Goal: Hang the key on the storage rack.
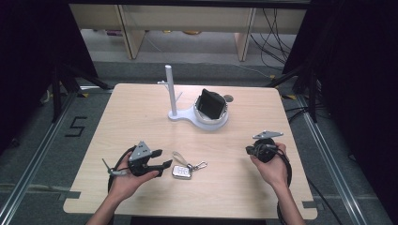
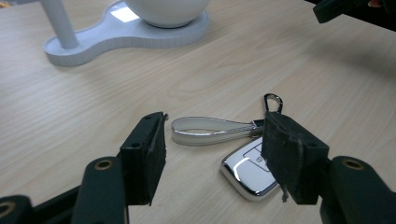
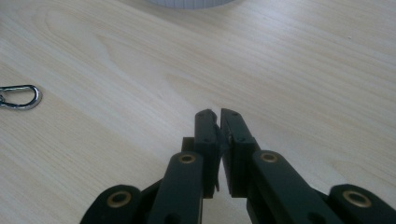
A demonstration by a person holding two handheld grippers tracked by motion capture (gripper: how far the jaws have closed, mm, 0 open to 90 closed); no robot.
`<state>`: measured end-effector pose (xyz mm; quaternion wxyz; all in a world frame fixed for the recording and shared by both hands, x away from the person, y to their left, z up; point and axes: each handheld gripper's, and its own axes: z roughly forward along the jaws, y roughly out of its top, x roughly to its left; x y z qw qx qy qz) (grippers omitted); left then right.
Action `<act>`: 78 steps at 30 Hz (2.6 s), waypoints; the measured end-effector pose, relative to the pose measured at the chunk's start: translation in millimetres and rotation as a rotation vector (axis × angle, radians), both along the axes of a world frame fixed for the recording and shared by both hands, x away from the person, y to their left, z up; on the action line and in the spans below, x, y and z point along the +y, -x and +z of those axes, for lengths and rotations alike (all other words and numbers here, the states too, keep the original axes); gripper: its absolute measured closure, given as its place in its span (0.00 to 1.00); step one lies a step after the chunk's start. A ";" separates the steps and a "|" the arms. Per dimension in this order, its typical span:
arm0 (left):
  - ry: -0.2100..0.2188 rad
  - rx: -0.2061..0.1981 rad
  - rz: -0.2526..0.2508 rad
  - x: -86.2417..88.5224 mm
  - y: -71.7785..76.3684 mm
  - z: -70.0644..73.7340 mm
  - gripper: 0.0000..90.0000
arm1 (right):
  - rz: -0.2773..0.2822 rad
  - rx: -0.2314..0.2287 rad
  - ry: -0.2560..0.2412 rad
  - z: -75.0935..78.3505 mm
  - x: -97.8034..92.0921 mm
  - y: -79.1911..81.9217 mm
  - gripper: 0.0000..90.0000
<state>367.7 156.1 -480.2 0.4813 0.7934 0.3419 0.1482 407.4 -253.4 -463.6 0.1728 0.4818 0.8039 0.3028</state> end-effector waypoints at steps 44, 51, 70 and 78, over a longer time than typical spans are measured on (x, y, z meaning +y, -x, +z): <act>-0.500 0.339 -0.331 -88.4 -45.6 15.2 0.63 | 0.024 0.007 -0.004 2.0 -1.1 -0.3 0.91; -0.525 0.339 -0.355 -95.6 -46.8 13.7 0.62 | 0.018 0.007 -0.004 2.6 -1.3 0.2 0.90; -0.566 0.353 -0.372 -113.7 -51.6 12.4 0.60 | 0.026 0.009 -0.010 2.2 0.2 0.8 0.90; -0.590 0.350 -0.382 -119.7 -55.7 12.9 0.60 | 0.031 0.010 -0.011 2.2 0.5 0.8 0.90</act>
